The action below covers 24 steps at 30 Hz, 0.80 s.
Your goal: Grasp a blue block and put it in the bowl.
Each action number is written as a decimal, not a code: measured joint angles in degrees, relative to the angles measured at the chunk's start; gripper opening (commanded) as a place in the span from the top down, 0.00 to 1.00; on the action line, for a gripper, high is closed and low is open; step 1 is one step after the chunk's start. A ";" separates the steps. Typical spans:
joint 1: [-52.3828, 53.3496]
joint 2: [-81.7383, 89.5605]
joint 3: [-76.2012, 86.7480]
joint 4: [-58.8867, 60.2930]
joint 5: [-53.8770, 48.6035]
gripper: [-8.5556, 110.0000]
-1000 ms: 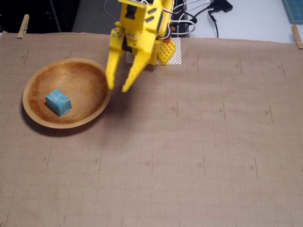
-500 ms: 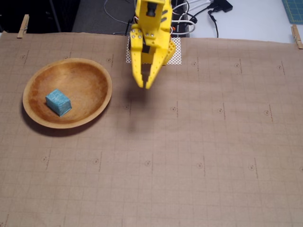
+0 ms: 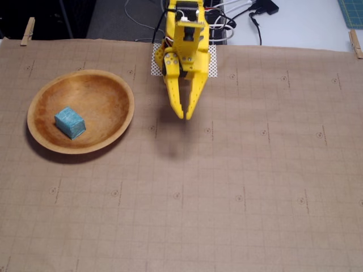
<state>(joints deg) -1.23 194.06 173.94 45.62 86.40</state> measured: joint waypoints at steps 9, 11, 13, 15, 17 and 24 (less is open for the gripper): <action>0.00 0.09 0.00 9.23 0.00 0.93; 0.00 0.09 0.00 12.66 0.00 0.93; 0.00 0.09 0.00 14.50 0.00 0.93; 0.00 0.18 0.00 17.84 0.00 0.93; 0.00 0.18 0.00 20.83 0.00 0.92; 0.00 0.70 1.49 27.69 0.00 0.92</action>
<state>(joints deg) -1.23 194.77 175.43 73.30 86.40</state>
